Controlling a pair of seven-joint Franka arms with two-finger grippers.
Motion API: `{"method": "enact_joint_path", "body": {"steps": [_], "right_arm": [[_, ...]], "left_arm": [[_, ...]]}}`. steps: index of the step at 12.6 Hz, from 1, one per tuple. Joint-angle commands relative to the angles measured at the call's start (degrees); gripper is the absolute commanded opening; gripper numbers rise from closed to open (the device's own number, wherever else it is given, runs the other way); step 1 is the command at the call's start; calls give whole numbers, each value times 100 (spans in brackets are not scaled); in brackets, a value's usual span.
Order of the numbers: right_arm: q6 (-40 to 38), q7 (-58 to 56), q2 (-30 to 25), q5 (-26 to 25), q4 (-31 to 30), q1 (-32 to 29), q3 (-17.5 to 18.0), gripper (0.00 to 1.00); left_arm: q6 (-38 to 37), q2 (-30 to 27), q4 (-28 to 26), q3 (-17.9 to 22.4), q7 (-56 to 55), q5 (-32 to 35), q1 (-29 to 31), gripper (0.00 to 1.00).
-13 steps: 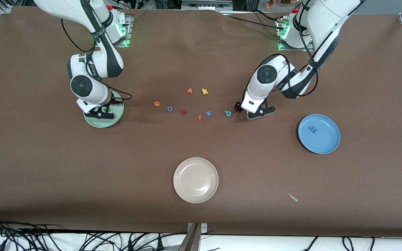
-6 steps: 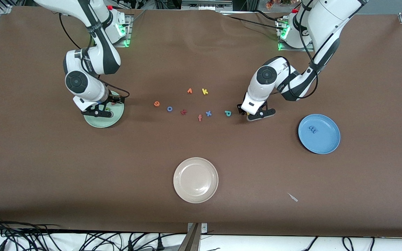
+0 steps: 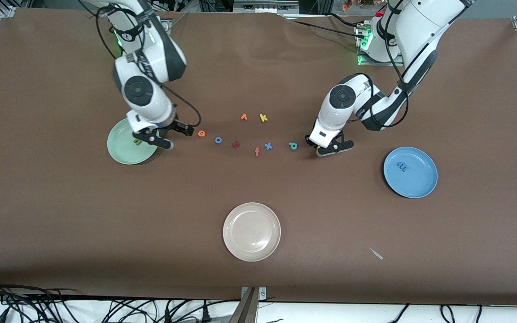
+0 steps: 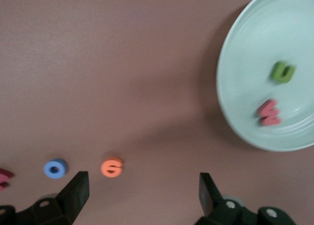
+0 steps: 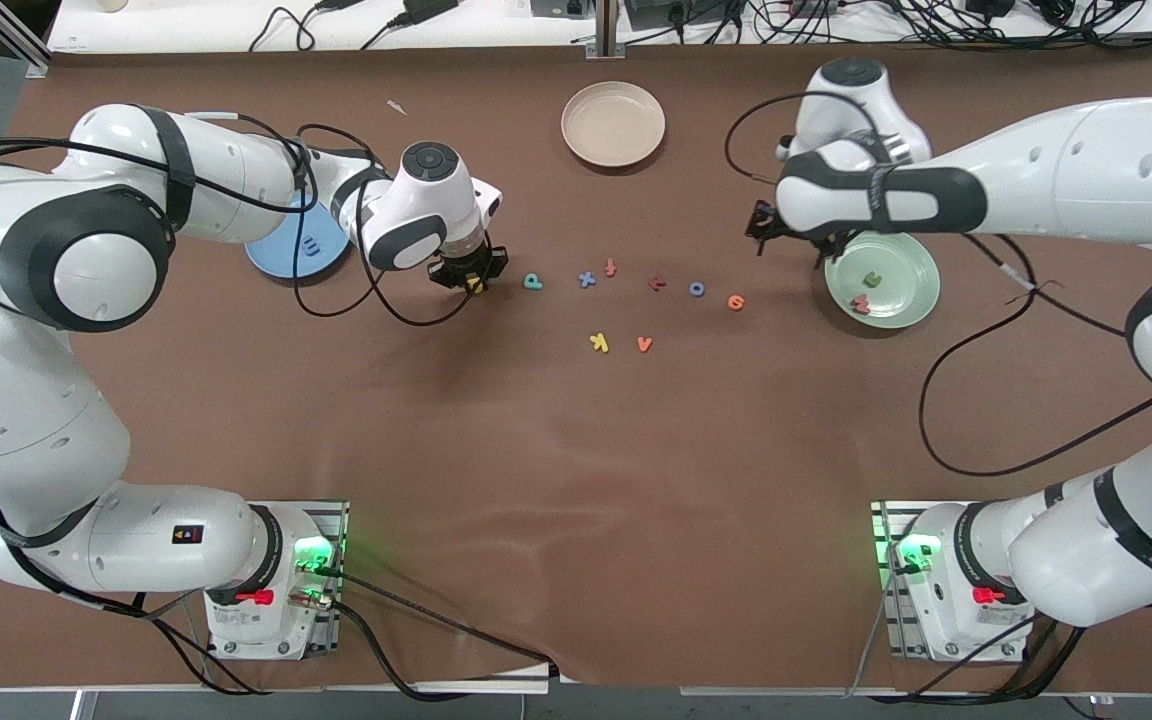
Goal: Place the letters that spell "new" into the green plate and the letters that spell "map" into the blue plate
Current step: 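Carry yellow letter to blue plate while the right gripper grasps orange 6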
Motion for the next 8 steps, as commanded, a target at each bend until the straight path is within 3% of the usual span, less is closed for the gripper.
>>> {"method": "enact_joint_path", "body": {"steps": [1, 4, 8], "right_arm": [[483, 866, 342, 36, -19, 3, 135, 95], [1063, 1385, 640, 36, -151, 125, 205, 80], [1399, 1799, 844, 36, -230, 240, 215, 80]], "left_arm": [[-150, 66, 131, 25, 281, 290, 148, 11], [-1430, 48, 701, -27, 1009, 63, 298, 7], [-3073, 31, 1684, -27, 2810, -807, 552, 4]]}}
